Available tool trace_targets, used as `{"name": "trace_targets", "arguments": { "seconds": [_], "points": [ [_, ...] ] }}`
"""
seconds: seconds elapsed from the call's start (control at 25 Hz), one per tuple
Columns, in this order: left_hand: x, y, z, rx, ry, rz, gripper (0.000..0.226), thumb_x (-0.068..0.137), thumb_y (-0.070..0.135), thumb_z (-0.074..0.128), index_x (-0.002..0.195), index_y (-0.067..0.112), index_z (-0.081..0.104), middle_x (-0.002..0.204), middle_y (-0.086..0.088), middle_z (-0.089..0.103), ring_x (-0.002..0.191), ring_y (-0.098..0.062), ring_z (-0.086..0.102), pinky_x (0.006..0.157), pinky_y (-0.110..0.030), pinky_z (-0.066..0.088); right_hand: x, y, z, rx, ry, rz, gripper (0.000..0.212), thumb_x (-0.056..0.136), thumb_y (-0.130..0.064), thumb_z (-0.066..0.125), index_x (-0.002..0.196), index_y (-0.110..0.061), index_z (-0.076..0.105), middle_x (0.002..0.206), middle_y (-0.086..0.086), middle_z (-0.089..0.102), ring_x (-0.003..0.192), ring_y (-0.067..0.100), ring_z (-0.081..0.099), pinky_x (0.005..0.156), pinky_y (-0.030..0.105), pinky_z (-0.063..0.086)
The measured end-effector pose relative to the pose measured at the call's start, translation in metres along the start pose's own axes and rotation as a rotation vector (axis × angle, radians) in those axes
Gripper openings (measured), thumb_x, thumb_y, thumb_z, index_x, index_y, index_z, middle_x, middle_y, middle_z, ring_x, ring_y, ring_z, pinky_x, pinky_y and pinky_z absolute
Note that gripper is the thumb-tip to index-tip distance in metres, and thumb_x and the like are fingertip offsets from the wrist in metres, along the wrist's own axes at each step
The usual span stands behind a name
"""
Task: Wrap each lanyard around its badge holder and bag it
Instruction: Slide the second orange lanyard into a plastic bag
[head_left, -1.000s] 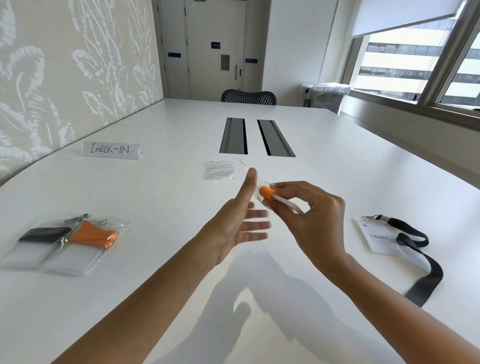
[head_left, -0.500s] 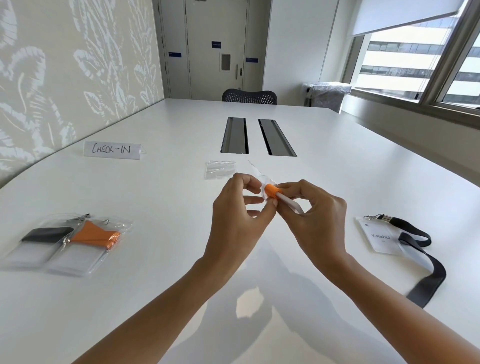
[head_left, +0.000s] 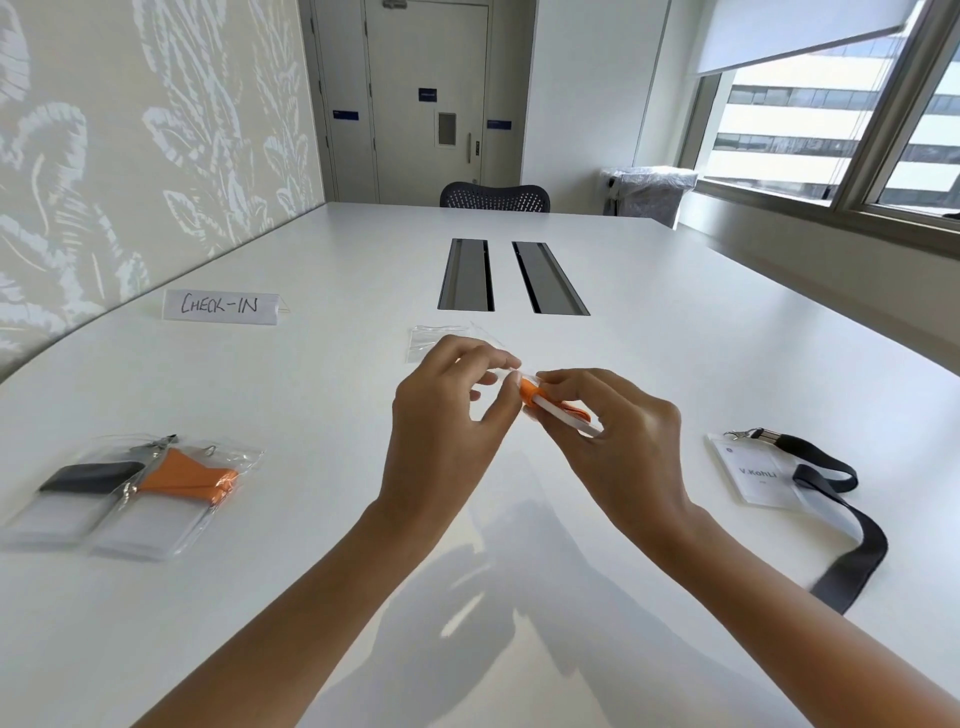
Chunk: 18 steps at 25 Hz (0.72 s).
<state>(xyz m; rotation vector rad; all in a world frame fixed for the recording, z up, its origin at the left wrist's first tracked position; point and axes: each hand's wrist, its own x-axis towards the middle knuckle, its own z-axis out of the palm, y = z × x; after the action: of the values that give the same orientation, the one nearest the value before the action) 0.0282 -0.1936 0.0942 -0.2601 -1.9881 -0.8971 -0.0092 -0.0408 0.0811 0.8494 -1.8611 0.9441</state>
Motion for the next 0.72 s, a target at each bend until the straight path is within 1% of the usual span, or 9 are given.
{"name": "trace_targets", "arguments": {
  "seconds": [0.12,0.28,0.4,0.48,0.6,0.72],
  "points": [
    [0.001,-0.0016,-0.0021,0.08,0.0,0.122,0.011,0.089,0.013,0.066,0.096,0.006,0.071,0.099,-0.005,0.064,0.079,-0.017,0.069,0.066,-0.034,0.06,0.0026,-0.0003,0.0003,-0.001,0.004,-0.032,0.013,0.077,-0.01,0.083,0.08,-0.002,0.074,0.086,0.006,0.075,0.077,0.016,0.071,0.069,0.018,0.053],
    [0.0013,-0.0012,-0.0043,0.155,-0.029,0.178,0.006,0.089,0.01,0.065,0.089,0.005,0.068,0.096,-0.006,0.063,0.074,-0.018,0.068,0.058,-0.035,0.059,0.0025,0.0008,-0.0018,0.033,-0.024,-0.022,0.012,0.076,-0.01,0.084,0.082,-0.002,0.076,0.087,0.006,0.075,0.078,0.015,0.071,0.071,0.018,0.053],
    [0.0019,-0.0015,-0.0053,0.201,-0.068,0.173,0.005,0.089,0.01,0.063,0.087,0.006,0.065,0.096,-0.004,0.061,0.066,-0.022,0.065,0.055,-0.037,0.057,0.0035,0.0008,-0.0018,0.025,-0.062,-0.044,0.012,0.075,-0.008,0.084,0.083,-0.003,0.077,0.088,0.007,0.075,0.078,0.017,0.071,0.069,0.021,0.054],
    [0.0022,-0.002,-0.0049,0.203,-0.098,0.17,0.004,0.089,0.009,0.063,0.087,0.006,0.063,0.097,-0.003,0.059,0.066,-0.022,0.063,0.057,-0.038,0.057,0.0049,0.0017,-0.0024,0.0,-0.083,-0.089,0.013,0.074,-0.006,0.083,0.085,-0.003,0.077,0.089,0.007,0.075,0.077,0.02,0.072,0.068,0.024,0.055],
    [0.0028,-0.0032,-0.0031,0.168,-0.136,0.145,0.003,0.09,0.009,0.061,0.089,0.007,0.06,0.097,0.0,0.055,0.07,-0.017,0.061,0.062,-0.038,0.057,0.0067,0.0045,-0.0046,-0.034,-0.139,-0.141,0.014,0.077,-0.005,0.081,0.09,-0.003,0.077,0.091,0.009,0.075,0.08,0.023,0.072,0.067,0.031,0.057],
    [0.002,-0.0058,0.0002,0.145,-0.154,0.104,0.004,0.091,0.012,0.06,0.088,0.009,0.059,0.096,0.004,0.052,0.072,-0.01,0.058,0.065,-0.036,0.057,0.0086,0.0053,-0.005,-0.02,-0.211,-0.112,0.014,0.079,-0.005,0.078,0.093,-0.004,0.078,0.092,0.01,0.075,0.08,0.024,0.072,0.068,0.031,0.058]
  ]
}}
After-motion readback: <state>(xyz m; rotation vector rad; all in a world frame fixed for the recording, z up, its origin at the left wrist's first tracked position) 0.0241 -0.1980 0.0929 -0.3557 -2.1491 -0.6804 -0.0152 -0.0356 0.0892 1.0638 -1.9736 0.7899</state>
